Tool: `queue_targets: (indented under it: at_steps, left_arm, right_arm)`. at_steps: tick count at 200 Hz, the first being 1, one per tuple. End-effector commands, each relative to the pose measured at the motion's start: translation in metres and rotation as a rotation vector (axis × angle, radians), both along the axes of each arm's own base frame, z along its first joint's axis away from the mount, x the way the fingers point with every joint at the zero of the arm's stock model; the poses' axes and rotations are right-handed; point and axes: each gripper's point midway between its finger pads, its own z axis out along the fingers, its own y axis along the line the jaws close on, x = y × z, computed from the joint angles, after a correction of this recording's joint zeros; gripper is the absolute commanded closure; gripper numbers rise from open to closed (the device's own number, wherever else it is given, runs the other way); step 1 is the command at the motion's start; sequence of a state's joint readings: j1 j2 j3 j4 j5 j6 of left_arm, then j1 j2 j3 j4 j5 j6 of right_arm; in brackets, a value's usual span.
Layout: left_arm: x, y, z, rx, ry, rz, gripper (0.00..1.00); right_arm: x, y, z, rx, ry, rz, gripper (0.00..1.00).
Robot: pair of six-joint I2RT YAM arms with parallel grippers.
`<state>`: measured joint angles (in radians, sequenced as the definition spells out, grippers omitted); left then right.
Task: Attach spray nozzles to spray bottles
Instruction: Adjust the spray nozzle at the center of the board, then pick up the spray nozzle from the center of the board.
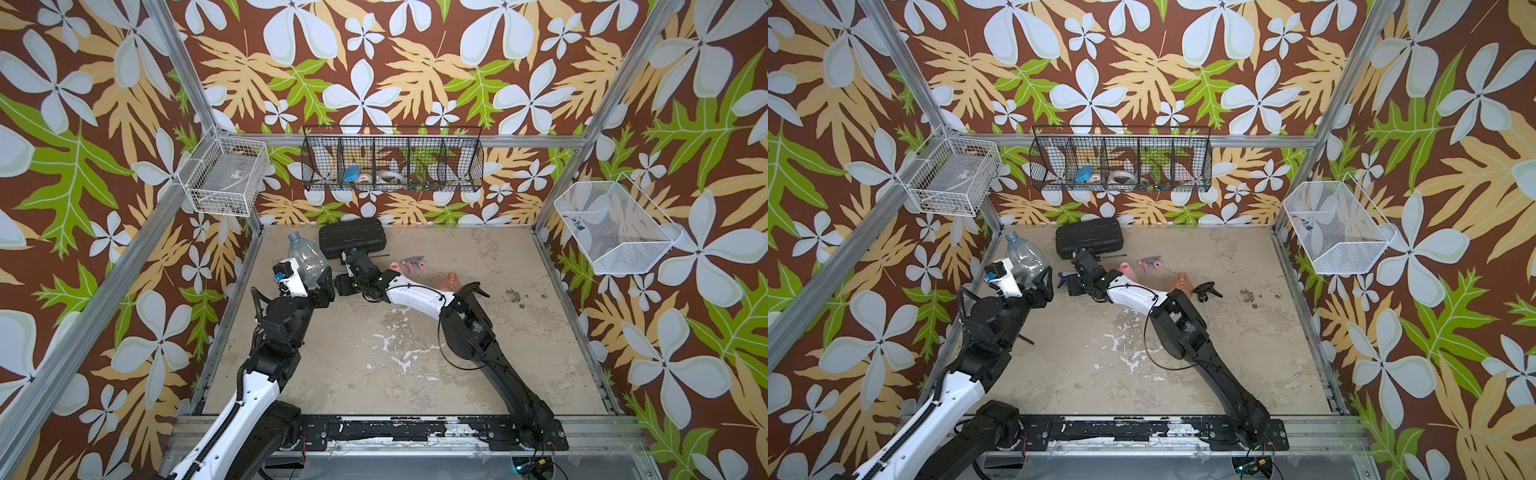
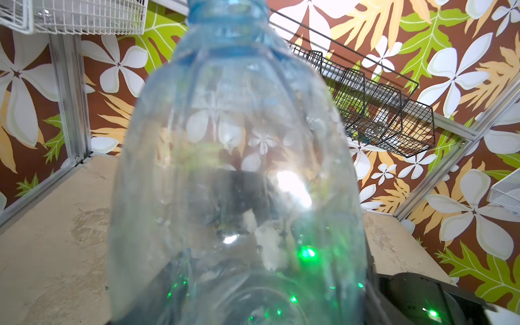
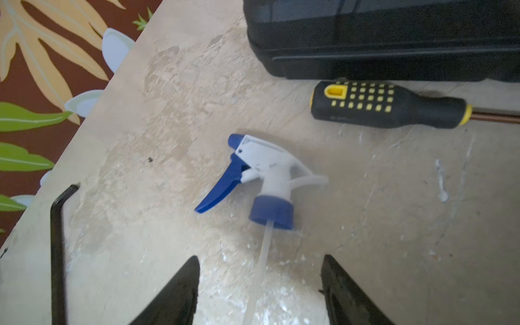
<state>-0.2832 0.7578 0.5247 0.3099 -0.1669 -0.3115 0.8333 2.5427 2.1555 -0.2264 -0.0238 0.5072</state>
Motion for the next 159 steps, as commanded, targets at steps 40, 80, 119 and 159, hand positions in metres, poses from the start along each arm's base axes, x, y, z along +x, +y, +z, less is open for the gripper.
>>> queue_targets:
  at_steps: [40, 80, 119, 159]
  left_arm:
    - [-0.001, -0.003, 0.002, 0.006, -0.003, -0.021, 0.29]
    - [-0.004, -0.002, -0.002, 0.004, -0.003, -0.019, 0.29]
    - [-0.007, -0.001, -0.005, 0.000, -0.004, -0.018, 0.29]
    - [-0.008, -0.002, -0.007, -0.012, -0.003, -0.024, 0.28]
  right_arm:
    - [0.019, 0.012, -0.012, -0.012, -0.070, 0.021, 0.33]
    - [0.023, 0.021, -0.020, -0.006, -0.088, 0.050, 0.36]
    - [0.027, 0.022, -0.034, -0.010, -0.096, 0.030, 0.39]
    - [0.029, 0.027, -0.047, -0.032, -0.130, 0.019, 0.48]
